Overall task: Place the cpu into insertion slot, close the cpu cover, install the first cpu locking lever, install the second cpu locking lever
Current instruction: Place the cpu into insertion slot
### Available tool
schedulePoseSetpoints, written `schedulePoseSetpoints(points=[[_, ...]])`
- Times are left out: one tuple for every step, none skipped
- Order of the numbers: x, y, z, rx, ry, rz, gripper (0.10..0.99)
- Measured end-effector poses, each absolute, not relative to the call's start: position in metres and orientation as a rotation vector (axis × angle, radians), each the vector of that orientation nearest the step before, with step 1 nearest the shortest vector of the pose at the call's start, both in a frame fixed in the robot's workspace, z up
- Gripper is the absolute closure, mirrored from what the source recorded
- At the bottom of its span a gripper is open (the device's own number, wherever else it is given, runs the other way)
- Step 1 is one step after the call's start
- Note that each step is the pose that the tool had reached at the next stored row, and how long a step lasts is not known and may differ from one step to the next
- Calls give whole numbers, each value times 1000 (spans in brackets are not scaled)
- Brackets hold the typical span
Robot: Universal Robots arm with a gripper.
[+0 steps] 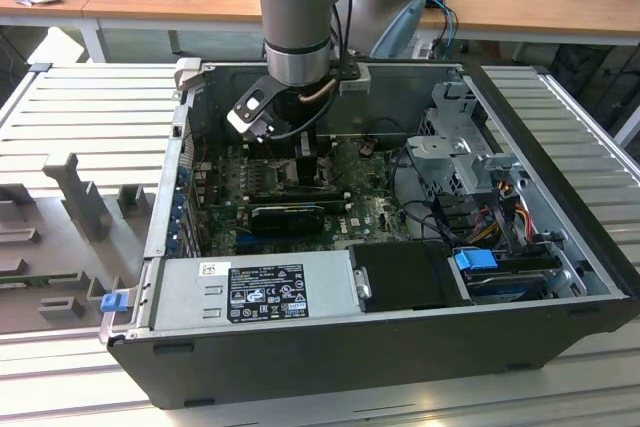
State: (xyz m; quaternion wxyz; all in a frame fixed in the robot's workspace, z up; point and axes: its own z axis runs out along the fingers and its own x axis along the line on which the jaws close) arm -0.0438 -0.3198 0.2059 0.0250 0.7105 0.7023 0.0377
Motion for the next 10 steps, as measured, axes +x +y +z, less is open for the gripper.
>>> schedulePoseSetpoints(points=[[-44, -320, 205, 2197, 2172, 117, 557], [-44, -319, 204, 2197, 2172, 117, 557], [-44, -319, 203, 2197, 2172, 117, 557], [-44, -319, 202, 2197, 2172, 116, 557], [-44, -319, 202, 2197, 2172, 116, 557], [-44, -319, 201, 2197, 2172, 116, 557], [-44, -319, 201, 2197, 2172, 116, 557], [-44, -319, 201, 2197, 2172, 116, 557], [-44, -319, 201, 2197, 2172, 116, 557], [-44, -319, 201, 2197, 2172, 116, 557]])
